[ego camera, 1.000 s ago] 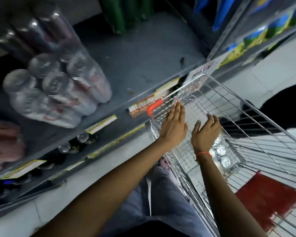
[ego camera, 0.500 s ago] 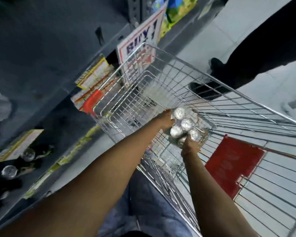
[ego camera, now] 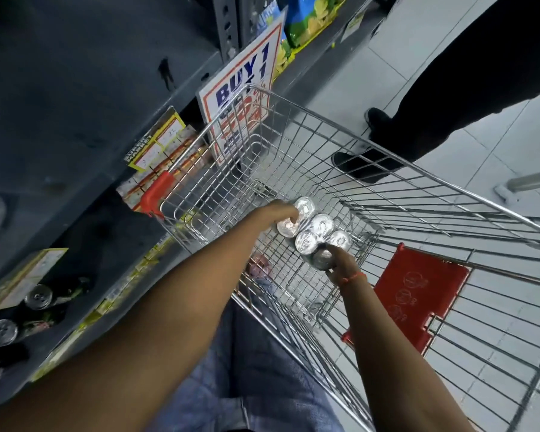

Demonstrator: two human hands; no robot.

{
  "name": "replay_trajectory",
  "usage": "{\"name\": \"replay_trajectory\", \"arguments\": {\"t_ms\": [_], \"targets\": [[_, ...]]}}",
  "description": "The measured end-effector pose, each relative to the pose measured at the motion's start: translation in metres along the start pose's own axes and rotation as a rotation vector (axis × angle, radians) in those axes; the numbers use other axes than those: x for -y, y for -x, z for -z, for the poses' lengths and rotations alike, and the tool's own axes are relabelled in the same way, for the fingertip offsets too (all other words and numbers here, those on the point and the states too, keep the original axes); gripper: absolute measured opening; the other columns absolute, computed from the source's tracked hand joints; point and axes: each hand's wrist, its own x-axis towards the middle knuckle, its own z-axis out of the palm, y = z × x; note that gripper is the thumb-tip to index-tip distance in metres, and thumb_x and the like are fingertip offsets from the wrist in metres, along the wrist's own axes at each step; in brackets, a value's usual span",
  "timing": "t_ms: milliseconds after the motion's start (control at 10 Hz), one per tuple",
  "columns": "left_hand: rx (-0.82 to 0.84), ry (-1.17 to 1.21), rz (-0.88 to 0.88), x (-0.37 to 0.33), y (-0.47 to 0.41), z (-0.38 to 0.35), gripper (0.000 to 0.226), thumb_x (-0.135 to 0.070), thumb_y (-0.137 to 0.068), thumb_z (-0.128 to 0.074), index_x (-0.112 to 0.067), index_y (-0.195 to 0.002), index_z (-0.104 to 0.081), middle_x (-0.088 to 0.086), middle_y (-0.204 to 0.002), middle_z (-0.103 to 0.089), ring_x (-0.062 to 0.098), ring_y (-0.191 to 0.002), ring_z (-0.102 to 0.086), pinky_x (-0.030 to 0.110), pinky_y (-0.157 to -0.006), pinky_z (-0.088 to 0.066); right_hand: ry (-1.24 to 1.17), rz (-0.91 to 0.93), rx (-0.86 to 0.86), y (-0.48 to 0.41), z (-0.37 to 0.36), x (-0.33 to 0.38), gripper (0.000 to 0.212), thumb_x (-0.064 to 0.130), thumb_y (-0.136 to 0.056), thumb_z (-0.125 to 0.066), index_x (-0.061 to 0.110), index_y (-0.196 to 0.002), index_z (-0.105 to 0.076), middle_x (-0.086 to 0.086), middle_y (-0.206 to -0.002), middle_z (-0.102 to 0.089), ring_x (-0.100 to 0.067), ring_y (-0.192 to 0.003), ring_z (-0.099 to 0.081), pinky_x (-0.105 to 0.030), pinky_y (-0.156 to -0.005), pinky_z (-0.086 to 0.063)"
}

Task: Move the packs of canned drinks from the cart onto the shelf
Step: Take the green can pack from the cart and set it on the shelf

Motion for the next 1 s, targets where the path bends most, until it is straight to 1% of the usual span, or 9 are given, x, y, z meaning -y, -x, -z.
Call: {"name": "replay_trajectory", "arguments": {"t_ms": [100,200,300,400,500,600,700,800,1000], "targets": [[-0.071,0.234,-0.048,0.011,0.047,0.019,0.052,-0.013,-0.078,-0.052,-0.008,-0.129,-0.046,0.017,-0.128,-0.052,0.031,-0.111,-0.053,0.029,-0.069,-0.049,-0.157,0.06,-0.015,0.02,-0.013,0.032,0.045,0.016,-0.102,-0.046,-0.007,-0.142,-0.047,-0.035,-0.13,-0.051,-0.027,-0.096,-0.046,-0.027,-0.095,-0.044],[-0.118,0.357,-0.083,0.016,0.084,0.038,0.041,-0.027,-0.079,-0.051,-0.01,-0.116,-0.053,0.016,-0.116,-0.062,0.028,-0.098,-0.06,0.03,-0.069,-0.051,-0.247,0.21,-0.002,0.048,-0.027,0.054,0.03,0.012,-0.1,-0.052,-0.011,-0.117,-0.058,-0.022,-0.094,-0.054,-0.024,-0.076,-0.051,-0.021,-0.06,-0.047],[-0.213,0.443,-0.168,0.017,0.13,0.066,0.021,-0.031,-0.083,-0.047,-0.017,-0.096,-0.056,0.004,-0.092,-0.063,0.013,-0.079,-0.058,0.019,-0.056,-0.044,-0.354,0.356,-0.07,0.07,-0.046,0.066,0.052,0.019,-0.098,-0.054,-0.028,-0.119,-0.053,-0.03,-0.098,-0.056,-0.035,-0.081,-0.057,-0.029,-0.069,-0.051],[-0.312,0.458,-0.244,0.015,0.183,0.094,0.014,-0.036,-0.078,-0.051,-0.022,-0.078,-0.056,-0.006,-0.072,-0.066,0.01,-0.066,-0.053,0.022,-0.056,-0.039,-0.488,0.463,-0.034,0.099,-0.057,0.081,0.036,0.031,-0.098,-0.055,-0.003,-0.097,-0.069,-0.017,-0.093,-0.052,-0.027,-0.081,-0.054,-0.028,-0.071,-0.053],[-0.396,0.5,-0.295,0.01,0.239,0.121,0.019,-0.04,-0.06,-0.055,-0.021,-0.064,-0.055,-0.001,-0.07,-0.061,0.017,-0.067,-0.049,0.027,-0.063,-0.037,-0.626,0.573,0.009,0.13,-0.062,0.116,0.028,0.037,-0.092,-0.058,0.023,-0.069,-0.068,0.003,-0.08,-0.067,-0.013,-0.077,-0.063,-0.019,-0.055,-0.05],[-0.454,0.55,-0.374,0.012,0.29,0.141,0.033,-0.044,-0.048,-0.059,-0.022,-0.073,-0.06,0.01,-0.09,-0.056,0.02,-0.083,-0.049,0.03,-0.073,-0.04,-0.711,0.663,0.047,0.168,-0.068,0.157,0.031,0.042,-0.078,-0.061,0.025,-0.053,-0.069,0.009,-0.069,-0.061,-0.01,-0.067,-0.056,-0.023,-0.053,-0.04],[-0.545,0.612,-0.448,0.016,0.325,0.157,0.048,-0.046,-0.042,-0.058,-0.021,-0.082,-0.061,0.007,-0.093,-0.048,0.02,-0.087,-0.042,0.034,-0.077,-0.036,-0.699,0.777,0.117,0.203,-0.084,0.189,0.032,0.046,-0.071,-0.059,0.027,-0.046,-0.068,0.007,-0.07,-0.056,-0.011,-0.068,-0.053,-0.027,-0.057,-0.04],[-0.647,0.712,-0.472,0.02,0.343,0.172,0.038,-0.04,-0.044,-0.06,-0.018,-0.075,-0.06,0.012,-0.089,-0.051,0.022,-0.084,-0.044,0.027,-0.071,-0.042,-0.689,0.884,0.272,0.229,-0.109,0.213,0.027,0.04,-0.085,-0.06,0.027,-0.062,-0.068,0.007,-0.075,-0.067,-0.01,-0.071,-0.064,-0.022,-0.064,-0.05],[-0.784,0.878,-0.446,0.043,0.335,0.197,0.021,-0.042,-0.068,-0.055,-0.022,-0.073,-0.059,0.002,-0.086,-0.064,0.018,-0.086,-0.058,0.03,-0.088,-0.045,-0.467,0.951,0.37,0.258,-0.168,0.262,0.025,0.036,-0.089,-0.056,0.017,-0.073,-0.059,-0.009,-0.087,-0.056,-0.022,-0.083,-0.051,-0.037,-0.075,-0.04]]}}
